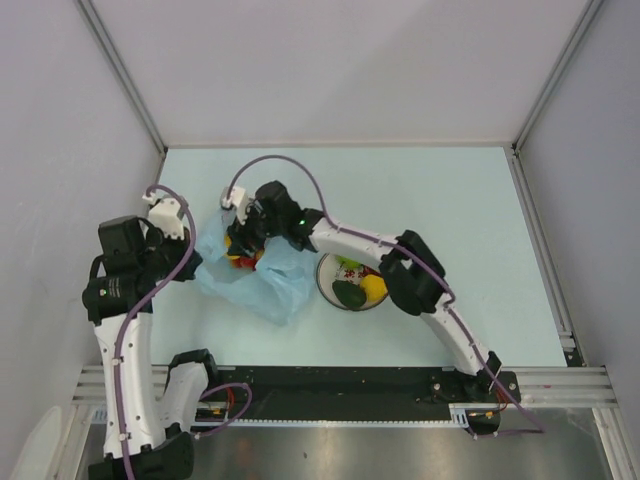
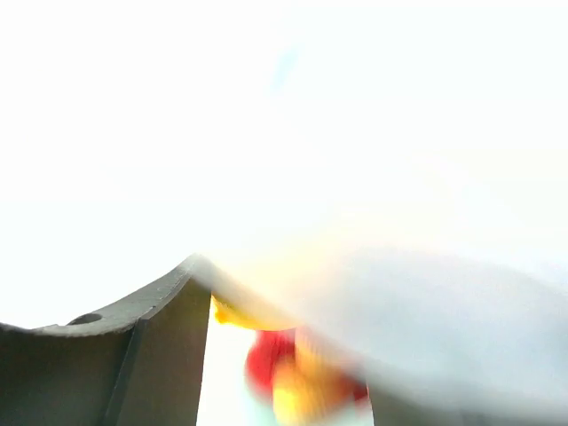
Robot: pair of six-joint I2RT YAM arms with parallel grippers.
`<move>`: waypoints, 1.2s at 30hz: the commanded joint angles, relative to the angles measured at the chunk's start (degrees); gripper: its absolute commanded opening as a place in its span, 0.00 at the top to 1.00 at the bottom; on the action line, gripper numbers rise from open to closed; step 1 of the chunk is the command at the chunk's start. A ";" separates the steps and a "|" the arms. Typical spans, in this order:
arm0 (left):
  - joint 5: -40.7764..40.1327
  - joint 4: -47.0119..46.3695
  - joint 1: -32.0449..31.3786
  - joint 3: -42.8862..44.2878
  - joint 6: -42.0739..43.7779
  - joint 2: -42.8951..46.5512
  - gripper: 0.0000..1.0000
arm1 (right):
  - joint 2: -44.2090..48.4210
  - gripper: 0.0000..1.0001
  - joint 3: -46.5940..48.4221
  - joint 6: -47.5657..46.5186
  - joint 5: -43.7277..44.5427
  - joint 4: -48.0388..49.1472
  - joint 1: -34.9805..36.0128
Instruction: Take the fake fruits out of the plastic bag
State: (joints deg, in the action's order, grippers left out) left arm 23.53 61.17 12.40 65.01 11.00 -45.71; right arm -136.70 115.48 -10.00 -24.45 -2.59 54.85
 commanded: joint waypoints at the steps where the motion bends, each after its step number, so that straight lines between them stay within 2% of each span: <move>1: -0.94 -8.42 -0.10 -3.66 -2.56 0.10 1.00 | 15.23 0.61 -5.34 1.65 -9.56 -0.13 -2.64; 6: -0.59 -12.29 -0.10 -6.30 -4.06 0.36 1.00 | 21.73 0.60 -12.98 -2.04 -15.98 -3.91 -3.52; 10: -1.20 -15.19 -0.01 -7.79 -4.85 0.28 1.00 | 26.21 0.60 -15.55 -1.96 -19.31 -5.14 -4.22; 11: -1.47 -15.98 -0.01 -8.06 -5.20 0.27 1.00 | 26.75 0.57 -15.55 -1.61 -23.32 -5.84 -4.40; 14: -1.30 -19.06 0.34 -8.24 -7.57 -0.43 1.00 | 27.62 0.57 -13.18 -4.49 -29.07 -13.72 -4.67; 16: -0.42 -21.08 0.25 -7.62 -9.07 -1.92 1.00 | 29.55 0.57 -15.88 -7.21 -29.25 -14.37 -4.58; 20: -0.06 -23.19 0.43 -5.34 -10.48 -5.70 1.00 | 31.85 0.59 -13.54 -14.61 -28.99 -25.07 -4.05; 22: -1.20 -24.25 0.43 -3.41 -10.65 -7.53 1.00 | 34.13 0.59 -13.18 -13.65 -29.25 -24.92 -4.83; 26: -7.25 -25.31 0.86 -0.59 -12.22 -9.39 0.99 | 38.08 0.59 -11.07 -4.72 -28.91 -20.98 -7.20; 27: -12.32 -25.22 1.39 0.28 -14.32 -9.57 0.99 | 38.70 0.59 -10.37 -3.37 -28.90 -20.62 -8.00; 30: -15.52 -24.52 5.69 0.55 -18.63 -10.10 1.00 | 42.12 0.59 -11.41 -0.99 -28.64 -21.14 -12.47; 33: -16.41 -23.90 11.05 -1.02 -23.37 -9.49 1.00 | 45.12 0.59 -13.35 -5.97 -27.94 -27.36 -16.78; 36: -16.85 -23.55 14.49 -1.82 -26.38 -8.35 1.00 | 48.10 0.59 -19.22 -10.37 -26.97 -32.99 -19.68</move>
State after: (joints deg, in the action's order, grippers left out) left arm 10.00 37.93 23.22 63.35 -8.19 -55.86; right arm -92.14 100.64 -15.84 -51.72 -27.40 37.69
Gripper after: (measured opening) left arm 0.005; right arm 0.618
